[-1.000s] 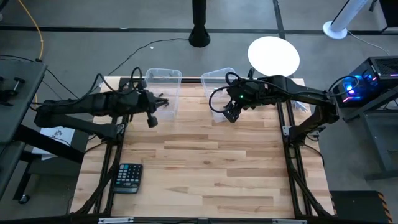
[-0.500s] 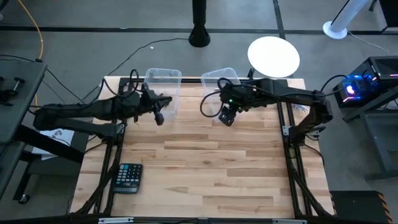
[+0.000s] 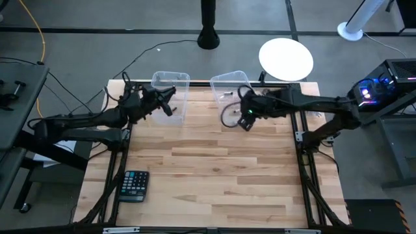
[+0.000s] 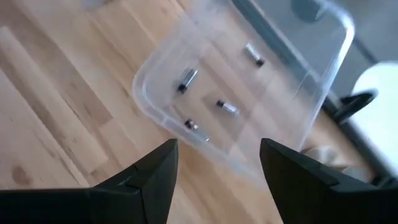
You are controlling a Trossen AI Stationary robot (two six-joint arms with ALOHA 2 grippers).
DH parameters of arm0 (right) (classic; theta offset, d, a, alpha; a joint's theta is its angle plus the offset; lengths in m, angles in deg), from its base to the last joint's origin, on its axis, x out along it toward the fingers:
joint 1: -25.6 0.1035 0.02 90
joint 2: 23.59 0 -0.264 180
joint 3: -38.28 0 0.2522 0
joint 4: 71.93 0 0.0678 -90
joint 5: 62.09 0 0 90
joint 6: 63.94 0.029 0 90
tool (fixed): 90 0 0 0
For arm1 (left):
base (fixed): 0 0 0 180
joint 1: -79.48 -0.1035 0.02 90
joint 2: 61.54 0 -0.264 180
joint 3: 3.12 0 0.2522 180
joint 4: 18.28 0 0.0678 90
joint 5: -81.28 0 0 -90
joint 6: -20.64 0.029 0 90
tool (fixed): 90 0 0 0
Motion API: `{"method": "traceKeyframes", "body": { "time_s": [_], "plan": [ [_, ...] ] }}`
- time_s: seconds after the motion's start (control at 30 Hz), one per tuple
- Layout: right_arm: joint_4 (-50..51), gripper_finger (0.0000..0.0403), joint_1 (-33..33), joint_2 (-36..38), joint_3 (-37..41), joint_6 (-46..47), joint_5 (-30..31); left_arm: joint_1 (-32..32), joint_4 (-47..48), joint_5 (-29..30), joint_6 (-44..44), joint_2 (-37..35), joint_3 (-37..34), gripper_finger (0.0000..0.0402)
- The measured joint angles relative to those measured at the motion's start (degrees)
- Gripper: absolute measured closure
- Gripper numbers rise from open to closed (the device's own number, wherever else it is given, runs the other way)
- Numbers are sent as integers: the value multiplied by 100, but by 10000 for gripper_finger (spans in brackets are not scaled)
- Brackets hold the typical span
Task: Sort batteries
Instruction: Put the black battery into the left transparent bin, then return to Home Position
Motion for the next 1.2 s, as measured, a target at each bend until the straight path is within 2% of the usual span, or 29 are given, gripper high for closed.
{"method": "traceKeyframes", "body": {
  "time_s": [0.27,0.47,0.73,0.93,1.07,1.2],
  "plan": [
    [-1316,181,458,1229,2332,1661,-410,-326,127,-395,-38,-112,-126,387],
    [-2225,181,813,1629,3304,2555,-524,-431,236,-315,-426,-117,-126,326],
    [-2563,181,933,1641,3447,2658,-519,-433,223,-315,-431,-190,-126,223],
    [-2587,181,931,1641,3445,2653,-512,-433,234,-373,-431,-410,-126,179],
    [-2589,181,933,1641,3440,2647,-510,-431,314,-1231,-684,-873,-123,175],
    [-2720,181,940,1641,3440,2640,-347,-345,791,-2073,-1107,-1484,-117,175]
  ]
}}
